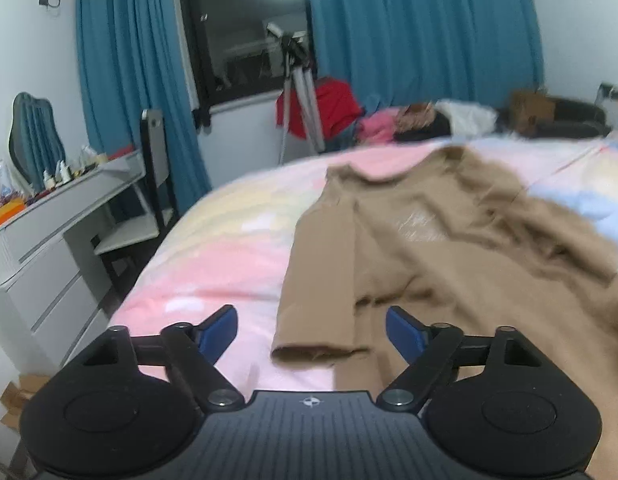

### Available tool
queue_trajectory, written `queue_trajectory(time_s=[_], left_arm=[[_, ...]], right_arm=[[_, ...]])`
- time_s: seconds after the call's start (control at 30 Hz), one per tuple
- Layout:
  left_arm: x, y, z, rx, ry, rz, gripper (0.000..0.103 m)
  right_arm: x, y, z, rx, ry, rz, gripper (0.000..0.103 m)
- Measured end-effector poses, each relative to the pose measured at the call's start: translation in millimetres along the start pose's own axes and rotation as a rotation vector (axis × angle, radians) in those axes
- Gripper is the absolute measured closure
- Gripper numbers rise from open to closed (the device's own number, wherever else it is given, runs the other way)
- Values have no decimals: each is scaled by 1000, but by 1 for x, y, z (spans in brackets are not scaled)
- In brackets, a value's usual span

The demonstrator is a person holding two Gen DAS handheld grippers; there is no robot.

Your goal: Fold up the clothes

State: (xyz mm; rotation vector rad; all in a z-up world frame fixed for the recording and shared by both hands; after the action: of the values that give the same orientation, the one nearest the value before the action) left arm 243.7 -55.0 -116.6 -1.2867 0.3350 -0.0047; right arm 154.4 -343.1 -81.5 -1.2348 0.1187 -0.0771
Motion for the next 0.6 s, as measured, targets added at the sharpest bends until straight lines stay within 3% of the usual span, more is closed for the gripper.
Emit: queue_trajectory(time_s=[0.2,0.3,0.4,0.6], left_arm=[[27,30,4,73,2,32,36],[29,31,3,62,44,6,38],[29,29,-4,118,87,-22,37],[34,25,1,4,148,-30,42]], right_arm=[[21,28,-6,38,15,108,23],[30,38,-9,79,29,147,23],[33,47,-11,119,33,187,23],[31,61,-9,171,26,261,23]])
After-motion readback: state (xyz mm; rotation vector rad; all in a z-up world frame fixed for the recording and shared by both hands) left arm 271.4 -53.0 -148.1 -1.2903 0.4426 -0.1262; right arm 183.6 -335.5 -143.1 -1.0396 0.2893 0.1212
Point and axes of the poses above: each gripper's, at about its wrist camera, not at the fingertips, and x roughly the way its jaws point, z to its left, y to its underside, the point moved 8 cm from there along x, roughly the way its jaws point, and after that the axes turned 15 degrees about -z, right-handed, at the moved point
